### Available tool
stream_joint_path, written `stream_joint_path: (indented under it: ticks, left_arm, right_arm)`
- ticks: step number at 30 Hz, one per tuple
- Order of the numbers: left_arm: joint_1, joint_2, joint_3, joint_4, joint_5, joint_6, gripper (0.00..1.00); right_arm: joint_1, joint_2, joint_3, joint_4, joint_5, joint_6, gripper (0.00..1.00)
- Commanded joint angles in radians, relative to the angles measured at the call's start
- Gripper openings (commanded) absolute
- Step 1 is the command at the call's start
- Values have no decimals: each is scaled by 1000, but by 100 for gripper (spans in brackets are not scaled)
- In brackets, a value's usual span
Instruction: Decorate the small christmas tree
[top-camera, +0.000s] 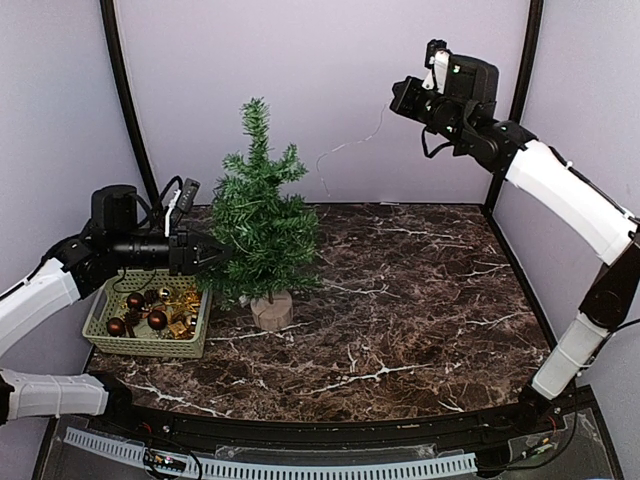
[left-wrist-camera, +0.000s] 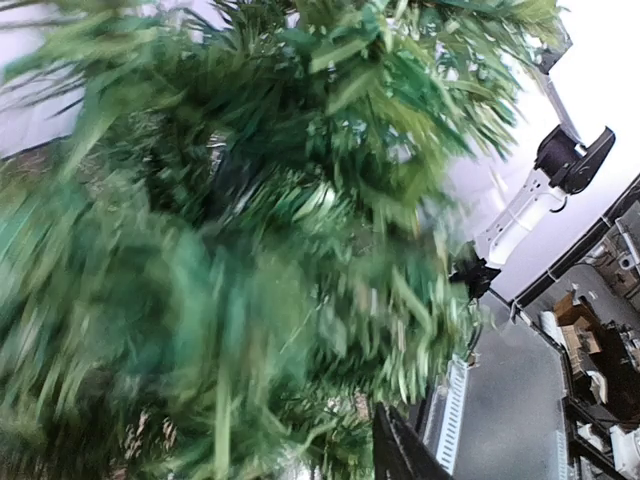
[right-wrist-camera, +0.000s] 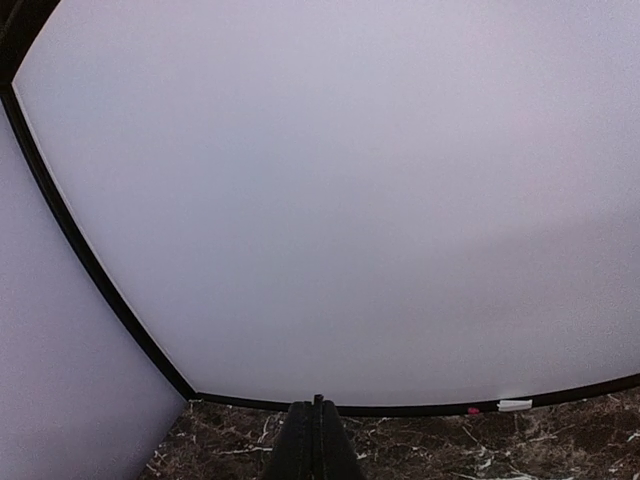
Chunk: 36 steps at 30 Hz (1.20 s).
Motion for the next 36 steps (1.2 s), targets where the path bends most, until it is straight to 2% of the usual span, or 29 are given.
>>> stream_joint_path:
  ticks: [1, 3, 7, 9, 11, 15, 19, 22, 27, 31, 36]
  left_arm:
    - [-3, -58, 11, -104, -101, 17, 43]
    - [-2, -83, 11, -139, -141, 21, 44]
    - [-2, -135, 27, -208, -188, 30, 54]
    - [-2, -149, 67, -261, -230, 44, 58]
    - [-2, -149, 139, -320, -329, 56, 62]
    - [1, -68, 349, -384, -462, 84, 65]
    - [13, 104, 668, -397, -486, 110, 68]
    - [19, 259, 838, -355, -434, 95, 70]
    - [19, 478, 1151, -353, -263, 85, 74]
    - [19, 595, 1250, -324, -145, 64, 75]
    - [19, 659, 1257, -235, -26, -8, 77]
  right_arm:
    - [30, 42, 35, 84, 25, 15, 0]
    - [37, 53, 37, 101, 32, 23, 0]
    - [44, 74, 35, 156, 41, 55, 0]
    - [48, 90, 40, 186, 36, 74, 0]
    - [55, 109, 54, 209, 32, 91, 0]
    - [71, 156, 105, 240, 12, 112, 0]
    - [85, 198, 155, 288, -41, 125, 0]
    - [97, 227, 180, 337, -67, 141, 0]
    - [108, 298, 262, 385, -126, 169, 0]
    - [117, 355, 330, 422, -208, 173, 0]
    - [128, 392, 364, 454, -322, 151, 0]
